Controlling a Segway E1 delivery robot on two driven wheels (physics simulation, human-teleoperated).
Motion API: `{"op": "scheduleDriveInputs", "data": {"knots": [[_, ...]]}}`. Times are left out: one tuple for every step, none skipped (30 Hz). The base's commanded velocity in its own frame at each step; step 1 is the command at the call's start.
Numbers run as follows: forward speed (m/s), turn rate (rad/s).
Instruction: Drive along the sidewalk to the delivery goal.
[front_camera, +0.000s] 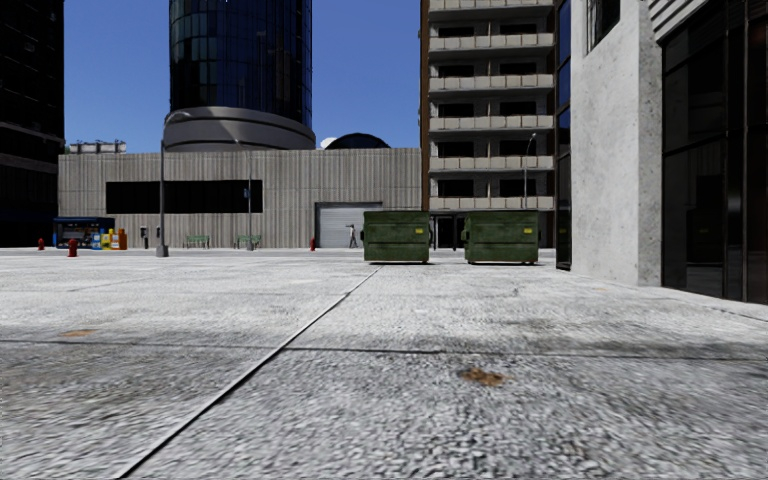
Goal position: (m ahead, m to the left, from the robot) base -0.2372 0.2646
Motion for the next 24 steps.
{"op": "scheduleDriveInputs", "data": {"knots": [[0.00, 0.00], [0.00, 0.00], [0.00, 0.00], [0.00, 0.00], [0.00, 0.00], [0.00, 0.00], [0.00, 0.00], [0.00, 0.00], [0.00, 0.00], [0.00, 0.00], [0.00, 0.00], [0.00, 0.00], [0.00, 0.00], [0.00, 0.00], [0.00, 0.00], [0.00, 0.00], [0.00, 0.00], [0.00, 0.00], [0.00, 0.00], [0.00, 0.00], [0.00, 0.00], [0.00, 0.00], [0.00, 0.00], [0.00, 0.00]]}}
